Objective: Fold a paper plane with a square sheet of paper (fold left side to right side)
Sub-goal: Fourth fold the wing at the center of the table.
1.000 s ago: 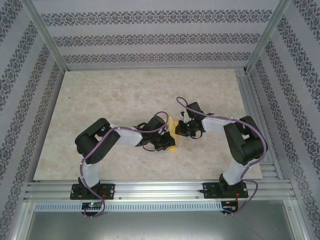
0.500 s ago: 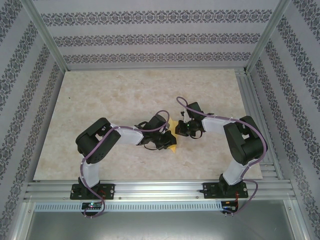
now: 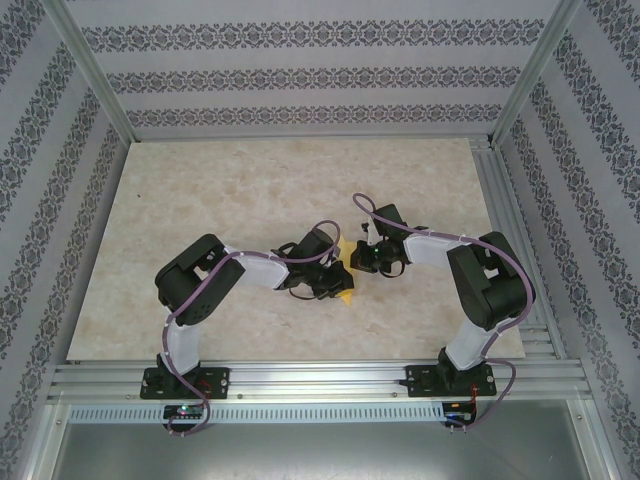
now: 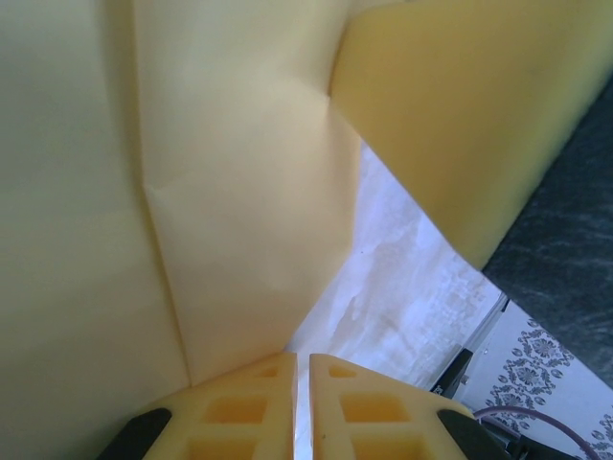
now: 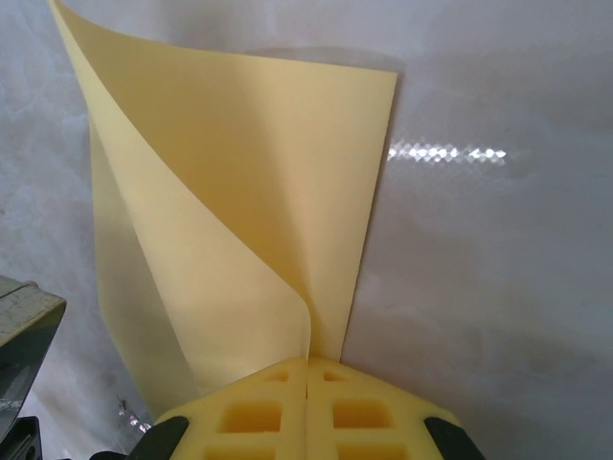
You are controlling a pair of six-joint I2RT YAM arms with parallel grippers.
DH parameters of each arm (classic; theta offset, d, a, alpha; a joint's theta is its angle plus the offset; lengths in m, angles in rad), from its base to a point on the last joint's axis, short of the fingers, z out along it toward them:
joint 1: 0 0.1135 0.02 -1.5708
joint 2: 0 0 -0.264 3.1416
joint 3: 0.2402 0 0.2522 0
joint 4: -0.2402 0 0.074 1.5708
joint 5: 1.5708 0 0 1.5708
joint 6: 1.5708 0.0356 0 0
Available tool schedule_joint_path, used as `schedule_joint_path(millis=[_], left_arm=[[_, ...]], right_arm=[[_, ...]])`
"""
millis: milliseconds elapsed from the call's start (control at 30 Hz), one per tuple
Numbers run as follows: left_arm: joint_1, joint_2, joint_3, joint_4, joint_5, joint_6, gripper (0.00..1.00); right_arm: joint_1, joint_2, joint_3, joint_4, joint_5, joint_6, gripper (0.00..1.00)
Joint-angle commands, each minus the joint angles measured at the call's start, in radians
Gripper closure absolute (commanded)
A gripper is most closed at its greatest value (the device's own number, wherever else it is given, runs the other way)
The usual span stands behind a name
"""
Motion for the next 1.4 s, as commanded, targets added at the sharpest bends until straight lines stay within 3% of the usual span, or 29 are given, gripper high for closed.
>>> schedule_joint_path(millis=[0, 167, 433, 600, 733, 867, 1367], left_arm=[[-0.003, 0.047, 0.008, -0.02, -0.014, 0.018, 0.86], [-0.006, 0.054, -0.002, -0.031, -0.02, 0.012, 0.86], [-0.007, 0.057, -0.041, -0.036, -0.027, -0.007, 0.87], [-0.006, 0.057, -0.034, -0.046, -0.029, -0.005, 0.88], [-0.008, 0.051, -0.027, -0.06, -0.032, 0.0, 0.88], [-0.01, 0.051, -0.025, -0.06, -0.033, 0.001, 0.88], [-0.01, 0.054, 0.0, -0.089, -0.032, 0.018, 0.89]], right_arm=[[0.015, 0.047, -0.003, -0.033, 0.053, -0.01, 0.98], [0.002, 0.011, 0.013, -0.035, 0.036, -0.005, 0.95], [-0.063, -0.074, 0.068, -0.104, 0.052, -0.048, 0.77], [-0.081, -0.126, 0.048, -0.105, 0.025, -0.05, 0.81], [-0.072, -0.162, -0.02, -0.031, -0.09, 0.007, 0.88], [-0.05, -0.184, -0.072, 0.048, -0.151, 0.067, 0.88], [-0.006, -0.138, -0.067, 0.07, -0.145, 0.082, 0.89]])
